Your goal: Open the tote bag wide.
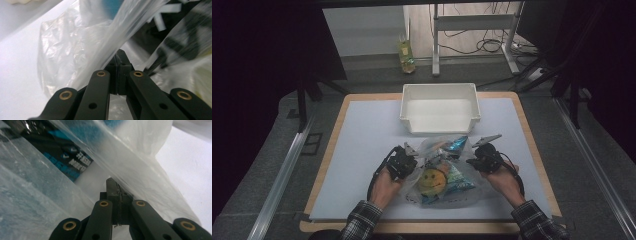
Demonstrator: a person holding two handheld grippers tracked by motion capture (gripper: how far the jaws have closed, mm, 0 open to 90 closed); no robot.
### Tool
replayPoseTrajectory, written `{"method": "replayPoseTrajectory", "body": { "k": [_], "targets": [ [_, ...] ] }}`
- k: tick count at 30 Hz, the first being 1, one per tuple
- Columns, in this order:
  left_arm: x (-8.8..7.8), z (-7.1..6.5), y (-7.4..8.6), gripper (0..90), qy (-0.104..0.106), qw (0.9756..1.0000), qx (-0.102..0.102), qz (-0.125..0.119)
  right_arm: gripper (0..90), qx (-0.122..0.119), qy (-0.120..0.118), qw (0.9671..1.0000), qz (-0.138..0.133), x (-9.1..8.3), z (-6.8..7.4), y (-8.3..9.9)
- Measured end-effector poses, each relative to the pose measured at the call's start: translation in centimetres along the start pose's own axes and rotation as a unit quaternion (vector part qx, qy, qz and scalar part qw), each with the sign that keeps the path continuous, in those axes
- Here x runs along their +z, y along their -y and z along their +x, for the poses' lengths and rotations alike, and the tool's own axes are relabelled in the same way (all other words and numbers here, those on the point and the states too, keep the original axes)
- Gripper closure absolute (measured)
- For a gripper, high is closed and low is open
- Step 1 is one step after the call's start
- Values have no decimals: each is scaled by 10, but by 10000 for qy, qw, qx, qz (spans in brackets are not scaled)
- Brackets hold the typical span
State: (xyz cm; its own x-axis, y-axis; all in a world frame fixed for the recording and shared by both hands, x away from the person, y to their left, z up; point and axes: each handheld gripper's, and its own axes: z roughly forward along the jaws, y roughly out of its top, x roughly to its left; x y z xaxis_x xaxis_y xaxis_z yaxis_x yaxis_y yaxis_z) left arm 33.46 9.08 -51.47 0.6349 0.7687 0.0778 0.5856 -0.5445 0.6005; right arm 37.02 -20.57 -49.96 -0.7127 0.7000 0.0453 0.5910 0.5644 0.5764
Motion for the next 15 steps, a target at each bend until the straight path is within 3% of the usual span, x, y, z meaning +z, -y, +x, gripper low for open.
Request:
{"method": "replayPoseTrajectory", "body": {
  "k": [3, 9, 15],
  "targets": [
    [0, 5, 5, 893, -121, 9999, 21, 67, 894, -34, 126, 9998, 121, 0, -2, 5],
    [2, 12, 16, 894, -211, 9996, 9, 186, 895, 134, 87, 9998, 149, -2, -9, 18],
    [-5, 19, 27, 896, -120, 9997, -98, 170, 897, 250, 74, 9996, 126, -14, -14, 34]
  ]
}}
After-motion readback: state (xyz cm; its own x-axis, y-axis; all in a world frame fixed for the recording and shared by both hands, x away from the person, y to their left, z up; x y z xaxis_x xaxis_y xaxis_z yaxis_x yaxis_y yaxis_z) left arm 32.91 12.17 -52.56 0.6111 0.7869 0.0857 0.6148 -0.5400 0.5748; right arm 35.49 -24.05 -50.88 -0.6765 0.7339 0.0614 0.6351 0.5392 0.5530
